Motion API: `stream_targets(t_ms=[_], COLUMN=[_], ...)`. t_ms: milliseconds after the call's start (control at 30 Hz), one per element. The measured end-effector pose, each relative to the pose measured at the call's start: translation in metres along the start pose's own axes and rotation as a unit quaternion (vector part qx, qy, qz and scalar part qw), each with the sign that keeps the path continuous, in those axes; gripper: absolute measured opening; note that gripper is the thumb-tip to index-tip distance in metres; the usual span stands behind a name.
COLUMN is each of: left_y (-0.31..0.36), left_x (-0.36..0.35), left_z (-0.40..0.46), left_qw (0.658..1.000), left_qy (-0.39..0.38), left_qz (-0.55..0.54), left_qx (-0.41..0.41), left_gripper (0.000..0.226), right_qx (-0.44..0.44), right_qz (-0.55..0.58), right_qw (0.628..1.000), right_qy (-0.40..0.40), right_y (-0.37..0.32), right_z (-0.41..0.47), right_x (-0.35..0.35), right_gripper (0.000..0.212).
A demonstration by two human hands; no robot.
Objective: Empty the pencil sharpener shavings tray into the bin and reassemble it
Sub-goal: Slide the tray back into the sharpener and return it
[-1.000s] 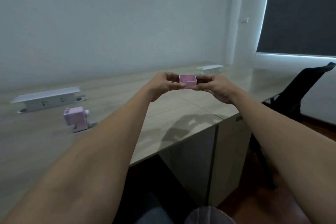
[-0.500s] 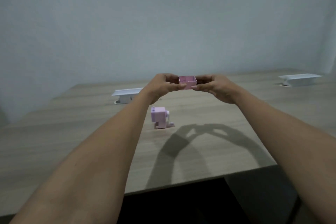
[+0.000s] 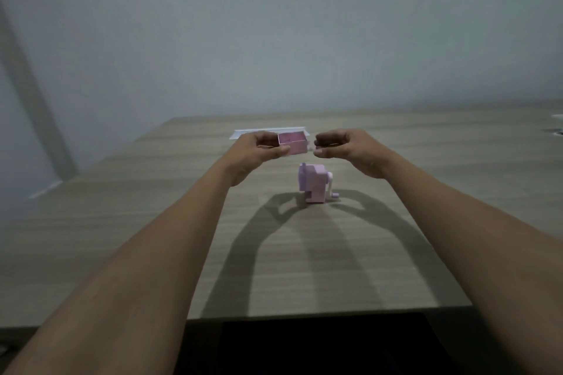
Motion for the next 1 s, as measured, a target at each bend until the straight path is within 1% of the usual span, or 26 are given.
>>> stream_targets(t_ms=[100,333,433,667,800,1000], left_y=[-0.022,-0.066,-0.078,-0.084,-0.085,-0.087], left_x=[0.008,0.014,0.006,-0.012,-0.021,-0.033], left_z=[-0.005,-0.013,-0.021,-0.023,-0.019,-0.013], left_qw=[1.0,0.996,0.994,0.989,0.988,0.989], left_qy=[0.017,0.037,0.029,-0.01,-0.037,-0.042], left_qz=[-0.016,-0.018,-0.015,0.0,-0.002,-0.023], left_qx=[0.019,0.077,0.104,0.15,0.147,0.14], left_gripper=[0.042,0.048,0.049,0.041,0.034,0.041], right_qx=[-0.015,-0.039,-0.038,-0.034,-0.034,-0.038], right_qz=[-0.031,-0.023,-0.031,-0.031,-0.013,0.015], right_qw=[0.999,0.999,0.999,0.999,0.999,0.999], right_qy=[0.01,-0.009,-0.014,-0.019,-0.013,-0.011], right_y=[0.016,0.041,0.043,0.049,0.054,0.059], right_z=[-0.002,-0.004,-0.004,-0.003,-0.002,-0.001], right_x=[0.0,-0.004,-0.003,-0.001,-0.001,0.001], right_gripper=[0.061,0.058,0.053,0.05,0.049,0.048])
Point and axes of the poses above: each hand's wrist, its own z-axis towards the middle knuckle, its own x-axis out of the back of the hand, y = z × x, the point moved 1 cm from there along z, towards the middle knuckle, and after that the axes turned 7 degrees about -y, right-handed, at the moved point
